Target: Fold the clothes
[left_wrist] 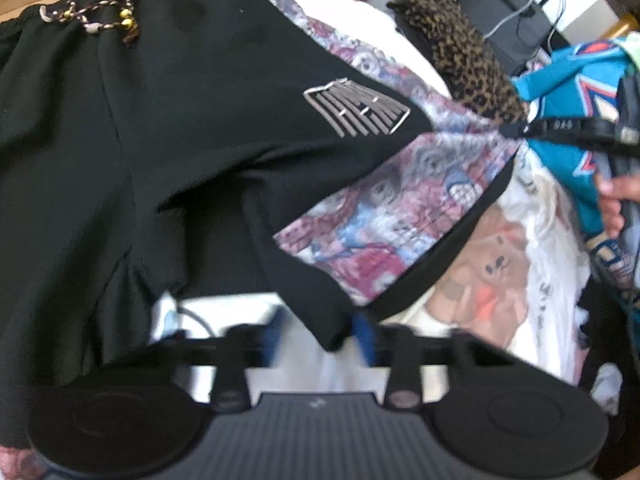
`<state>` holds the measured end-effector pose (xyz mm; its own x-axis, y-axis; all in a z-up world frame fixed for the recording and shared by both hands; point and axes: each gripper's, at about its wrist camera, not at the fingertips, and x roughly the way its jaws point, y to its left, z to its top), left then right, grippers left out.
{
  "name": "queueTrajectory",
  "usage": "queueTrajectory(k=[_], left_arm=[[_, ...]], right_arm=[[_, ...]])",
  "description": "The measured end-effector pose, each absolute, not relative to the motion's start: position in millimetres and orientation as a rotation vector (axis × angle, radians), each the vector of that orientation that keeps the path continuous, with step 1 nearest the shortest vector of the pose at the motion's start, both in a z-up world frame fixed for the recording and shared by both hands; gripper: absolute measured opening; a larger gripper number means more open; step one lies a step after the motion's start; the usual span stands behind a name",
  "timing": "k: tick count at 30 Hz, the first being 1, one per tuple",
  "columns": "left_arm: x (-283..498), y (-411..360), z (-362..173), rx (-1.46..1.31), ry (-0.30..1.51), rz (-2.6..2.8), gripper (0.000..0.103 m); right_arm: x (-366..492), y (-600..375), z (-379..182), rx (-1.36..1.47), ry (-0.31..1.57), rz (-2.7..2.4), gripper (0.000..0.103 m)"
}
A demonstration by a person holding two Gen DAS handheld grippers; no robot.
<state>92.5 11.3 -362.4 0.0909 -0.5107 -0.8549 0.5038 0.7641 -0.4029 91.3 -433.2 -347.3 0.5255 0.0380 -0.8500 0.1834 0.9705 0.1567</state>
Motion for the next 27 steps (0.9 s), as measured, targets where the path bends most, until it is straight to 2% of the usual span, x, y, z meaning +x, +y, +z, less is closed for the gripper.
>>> queueTrajectory(k=[14, 27], left_arm=[[62.3, 30.9, -297.8, 0.023, 1.203, -0.913, 0.003], [39.5, 22.7, -269.1, 0.057, 1.179, -1.049, 0.003]], right_arm=[[89.2, -429.9, -325.0, 0.261, 0.997, -0.076, 0.002], [87.1, -419.0, -295.3, 0.248, 0.979, -0.066, 0.002]])
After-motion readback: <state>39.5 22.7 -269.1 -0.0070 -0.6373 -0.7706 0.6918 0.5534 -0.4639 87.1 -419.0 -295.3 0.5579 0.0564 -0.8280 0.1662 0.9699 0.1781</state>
